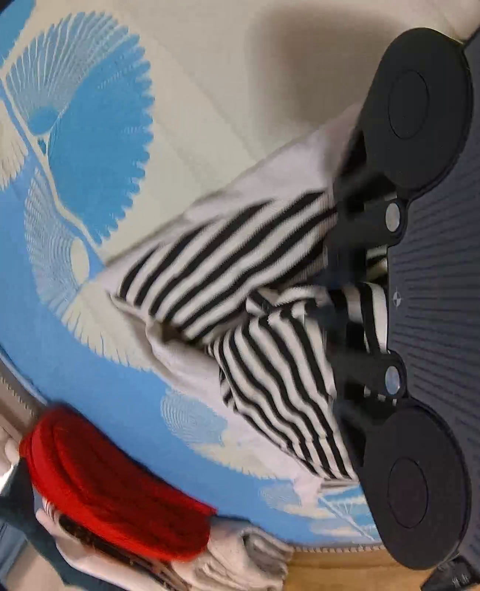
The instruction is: Fold small clothes
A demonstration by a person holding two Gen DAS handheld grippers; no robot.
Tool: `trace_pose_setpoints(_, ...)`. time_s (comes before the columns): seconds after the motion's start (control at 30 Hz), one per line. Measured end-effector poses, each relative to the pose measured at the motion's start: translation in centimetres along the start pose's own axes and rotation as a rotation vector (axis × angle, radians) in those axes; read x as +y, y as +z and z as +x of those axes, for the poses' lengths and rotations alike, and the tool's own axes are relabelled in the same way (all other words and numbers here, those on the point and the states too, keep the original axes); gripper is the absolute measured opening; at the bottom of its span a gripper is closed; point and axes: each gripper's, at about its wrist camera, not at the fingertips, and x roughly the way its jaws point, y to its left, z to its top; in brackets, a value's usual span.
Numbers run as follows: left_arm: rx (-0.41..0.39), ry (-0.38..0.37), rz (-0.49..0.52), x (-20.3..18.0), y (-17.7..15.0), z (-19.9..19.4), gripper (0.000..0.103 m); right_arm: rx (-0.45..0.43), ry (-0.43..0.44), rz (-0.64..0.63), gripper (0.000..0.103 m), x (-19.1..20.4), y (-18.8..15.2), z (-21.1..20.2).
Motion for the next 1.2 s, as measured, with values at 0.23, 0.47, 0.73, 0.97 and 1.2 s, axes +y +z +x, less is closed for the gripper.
trace_pose_setpoints(0.23,-0.151,0.033,0.040,-0.4,0.6,-2.4,0.003,-0.016,-0.049,0.073,0.004,-1.1,0.2,-0.5)
trace_pose_setpoints(0.47,-0.126,0.099,0.068,-0.4,0.1,-2.2,0.017,-0.108,-0.244,-0.053,0.044,0.8,-0.3,-1.4)
trace_pose_setpoints(0.73,0.002,0.070,0.162,-1.3,-1.1,0.9,0.020,-0.017,0.037,-0.124,0.045,2.4,-1.5,-0.3)
trace_pose_setpoints(0.97,-0.073,0.053,0.207,-1.7,-1.4,-0.8,0.015,-0.032,-0.079,-0.164,0.044,2.0,-2.4,-0.4)
trace_pose_setpoints(1.2,0.072,0.192,0.293,0.5,-4.7,0.2,0.020,0.013,-0.191,-0.115,0.046,1.5,-3.2,-2.9)
